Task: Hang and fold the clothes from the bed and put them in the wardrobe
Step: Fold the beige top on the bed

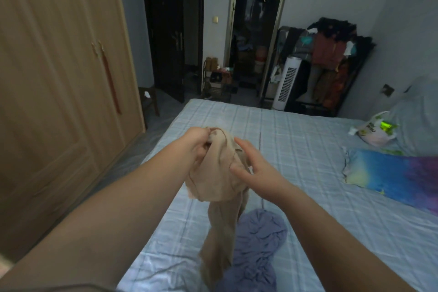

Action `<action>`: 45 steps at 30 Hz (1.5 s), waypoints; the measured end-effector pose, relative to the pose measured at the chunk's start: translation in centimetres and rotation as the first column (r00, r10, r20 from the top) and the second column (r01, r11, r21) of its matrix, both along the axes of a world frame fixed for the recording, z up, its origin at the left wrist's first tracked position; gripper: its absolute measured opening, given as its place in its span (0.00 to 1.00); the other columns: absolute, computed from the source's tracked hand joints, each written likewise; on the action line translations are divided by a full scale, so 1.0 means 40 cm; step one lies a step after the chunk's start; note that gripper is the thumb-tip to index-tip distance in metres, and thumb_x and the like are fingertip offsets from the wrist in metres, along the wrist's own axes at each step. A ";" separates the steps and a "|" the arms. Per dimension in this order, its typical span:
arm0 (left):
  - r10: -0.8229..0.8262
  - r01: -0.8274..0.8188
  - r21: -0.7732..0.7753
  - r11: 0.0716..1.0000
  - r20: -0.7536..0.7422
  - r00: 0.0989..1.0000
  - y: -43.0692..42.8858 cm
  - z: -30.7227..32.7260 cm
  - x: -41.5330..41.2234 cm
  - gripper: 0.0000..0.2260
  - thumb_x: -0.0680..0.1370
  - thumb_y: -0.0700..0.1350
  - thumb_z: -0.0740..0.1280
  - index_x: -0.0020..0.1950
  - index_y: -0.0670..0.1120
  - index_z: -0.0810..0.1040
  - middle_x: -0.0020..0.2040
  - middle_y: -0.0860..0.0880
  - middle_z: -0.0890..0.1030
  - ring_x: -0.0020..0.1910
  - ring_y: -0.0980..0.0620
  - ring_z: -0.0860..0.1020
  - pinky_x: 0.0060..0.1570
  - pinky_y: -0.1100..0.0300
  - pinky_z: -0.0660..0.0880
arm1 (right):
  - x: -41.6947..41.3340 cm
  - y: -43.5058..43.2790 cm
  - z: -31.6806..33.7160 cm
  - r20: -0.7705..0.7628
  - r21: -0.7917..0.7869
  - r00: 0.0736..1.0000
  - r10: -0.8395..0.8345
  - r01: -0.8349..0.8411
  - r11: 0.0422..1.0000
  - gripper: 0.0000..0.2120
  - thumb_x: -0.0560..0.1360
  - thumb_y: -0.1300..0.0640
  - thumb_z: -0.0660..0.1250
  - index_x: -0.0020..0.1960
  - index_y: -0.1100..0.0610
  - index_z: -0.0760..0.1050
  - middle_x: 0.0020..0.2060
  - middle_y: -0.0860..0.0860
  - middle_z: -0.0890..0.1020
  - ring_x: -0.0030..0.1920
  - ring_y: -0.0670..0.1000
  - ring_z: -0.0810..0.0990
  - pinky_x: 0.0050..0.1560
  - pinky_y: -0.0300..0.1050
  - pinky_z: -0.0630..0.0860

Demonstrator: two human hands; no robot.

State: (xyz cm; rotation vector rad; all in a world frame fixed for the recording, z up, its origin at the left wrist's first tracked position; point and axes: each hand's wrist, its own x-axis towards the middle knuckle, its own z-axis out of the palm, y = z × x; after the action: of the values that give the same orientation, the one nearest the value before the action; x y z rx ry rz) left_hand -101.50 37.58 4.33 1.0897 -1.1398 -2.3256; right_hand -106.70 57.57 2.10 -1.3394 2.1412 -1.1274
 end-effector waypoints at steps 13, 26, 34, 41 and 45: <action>-0.086 0.102 0.085 0.991 -0.177 0.980 0.032 0.065 0.046 0.14 0.85 0.43 0.57 0.59 0.33 0.74 0.51 0.36 0.80 0.43 0.44 0.83 0.37 0.51 0.81 | 0.022 -0.012 -0.018 -0.323 -0.271 0.929 -0.182 0.093 0.958 0.11 0.76 0.58 0.64 0.55 0.48 0.79 0.63 0.42 0.76 0.60 0.37 0.72 0.59 0.38 0.72; -0.578 0.555 -0.580 0.596 0.171 0.798 0.119 -0.017 0.201 0.31 0.72 0.71 0.66 0.69 0.55 0.74 0.66 0.52 0.78 0.64 0.55 0.78 0.64 0.50 0.76 | -0.037 -0.012 0.045 0.111 -0.131 0.856 -0.505 0.517 0.846 0.15 0.76 0.49 0.63 0.33 0.54 0.69 0.24 0.44 0.69 0.26 0.44 0.68 0.28 0.41 0.65; -0.409 0.516 -0.741 0.429 0.350 0.843 0.283 -0.183 0.161 0.28 0.72 0.50 0.76 0.67 0.52 0.65 0.63 0.47 0.73 0.58 0.45 0.77 0.48 0.53 0.76 | -0.054 0.084 0.085 0.235 -0.165 0.794 -0.560 0.600 0.783 0.13 0.78 0.52 0.59 0.42 0.59 0.73 0.32 0.54 0.70 0.33 0.52 0.70 0.30 0.44 0.66; -0.199 0.478 -0.799 0.364 0.434 0.878 0.339 -0.227 0.089 0.07 0.74 0.38 0.66 0.40 0.50 0.75 0.35 0.55 0.78 0.34 0.56 0.76 0.28 0.72 0.66 | -0.194 0.244 0.123 0.548 -0.170 0.673 -0.498 0.672 0.721 0.08 0.78 0.54 0.62 0.42 0.53 0.76 0.36 0.50 0.80 0.34 0.49 0.79 0.37 0.47 0.78; -0.205 0.442 -0.745 0.499 0.395 0.896 0.431 -0.235 0.000 0.06 0.79 0.40 0.62 0.43 0.45 0.76 0.37 0.47 0.78 0.38 0.48 0.76 0.36 0.62 0.71 | -0.299 0.395 0.102 0.630 -0.179 0.623 -0.464 0.697 0.694 0.10 0.77 0.60 0.59 0.41 0.53 0.77 0.32 0.50 0.80 0.33 0.49 0.78 0.33 0.45 0.75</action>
State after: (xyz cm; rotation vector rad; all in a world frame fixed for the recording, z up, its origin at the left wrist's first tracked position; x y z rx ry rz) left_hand -101.52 54.80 -5.07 0.8210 -2.3891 -1.4537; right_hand -118.68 73.39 6.19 -0.2640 1.9831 -2.0289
